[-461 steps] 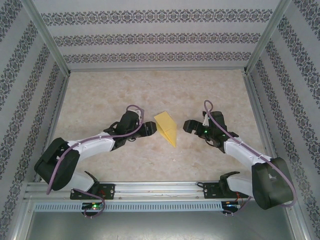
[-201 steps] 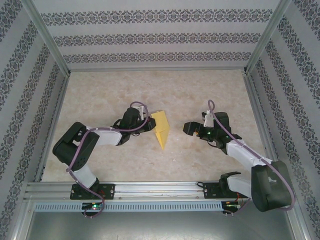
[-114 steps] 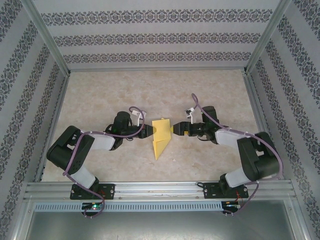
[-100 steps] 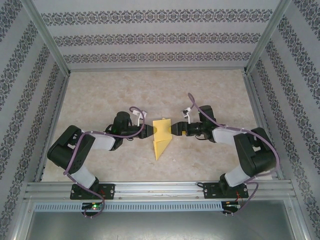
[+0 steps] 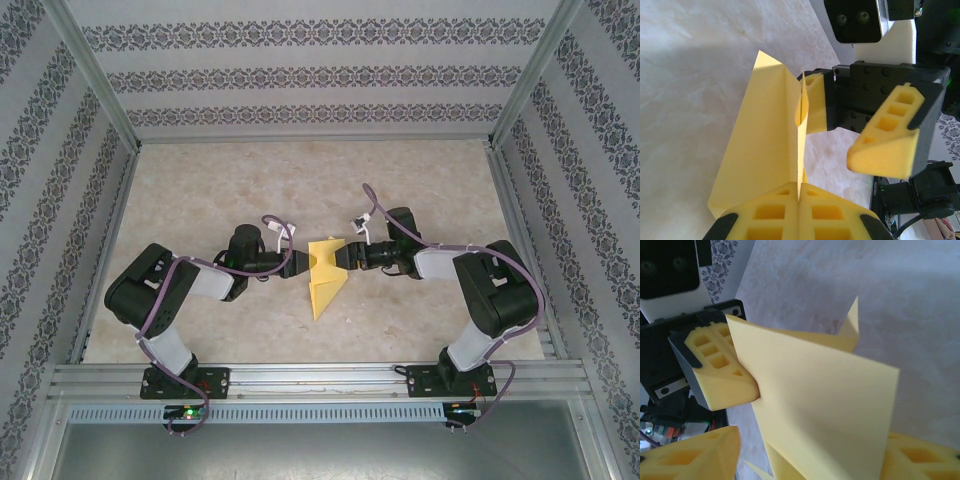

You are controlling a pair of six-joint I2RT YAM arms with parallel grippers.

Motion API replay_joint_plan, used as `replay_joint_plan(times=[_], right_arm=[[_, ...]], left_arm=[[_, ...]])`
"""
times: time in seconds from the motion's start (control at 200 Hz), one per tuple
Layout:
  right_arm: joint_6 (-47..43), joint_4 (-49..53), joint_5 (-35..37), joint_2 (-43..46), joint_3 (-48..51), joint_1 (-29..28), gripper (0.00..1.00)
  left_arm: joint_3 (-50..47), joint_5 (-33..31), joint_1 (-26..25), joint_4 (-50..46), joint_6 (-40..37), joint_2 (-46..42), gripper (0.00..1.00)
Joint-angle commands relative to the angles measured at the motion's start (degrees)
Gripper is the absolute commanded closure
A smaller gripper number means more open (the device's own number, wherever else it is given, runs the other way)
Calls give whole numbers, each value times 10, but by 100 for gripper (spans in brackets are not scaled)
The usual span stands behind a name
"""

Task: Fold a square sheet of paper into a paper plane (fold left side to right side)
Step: Fold the wing for the fifth time at the center of the table.

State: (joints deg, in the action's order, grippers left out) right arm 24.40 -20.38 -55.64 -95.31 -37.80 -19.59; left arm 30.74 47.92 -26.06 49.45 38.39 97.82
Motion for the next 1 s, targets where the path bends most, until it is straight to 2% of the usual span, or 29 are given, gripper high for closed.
replay_joint_plan(times=[0.0, 0.135, 0.29, 0.39, 0.535, 0.66, 0.715, 0.799, 0.994], right_arm=[[-16, 0, -10, 14, -17, 9, 40], [-19, 9, -2, 11, -23, 14, 49], [-25, 19, 15, 7, -29, 18, 55], [-25, 23, 20, 3, -33, 18, 64], [-27, 37, 37, 0, -38, 19, 83], [-12, 61, 55, -5, -45, 18, 100], [-1, 71, 66, -5, -46, 18, 100], [22, 75, 77, -7, -44, 17, 100], [80, 94, 99, -6, -45, 6, 100]], left_arm=[[-3, -1, 8, 24, -1, 8, 100], [-2, -7, 8, 12, -5, 9, 100], [-4, -19, 8, 0, -12, 8, 100], [-3, -24, 8, -10, -17, 9, 100], [-4, -41, 8, -31, -27, 0, 89], [-6, -75, 8, -86, -54, -39, 71], [-6, -95, 8, -123, -71, -65, 63], [-4, -133, 8, -188, -99, -109, 57], [17, -221, -5, -363, -173, -218, 55]])
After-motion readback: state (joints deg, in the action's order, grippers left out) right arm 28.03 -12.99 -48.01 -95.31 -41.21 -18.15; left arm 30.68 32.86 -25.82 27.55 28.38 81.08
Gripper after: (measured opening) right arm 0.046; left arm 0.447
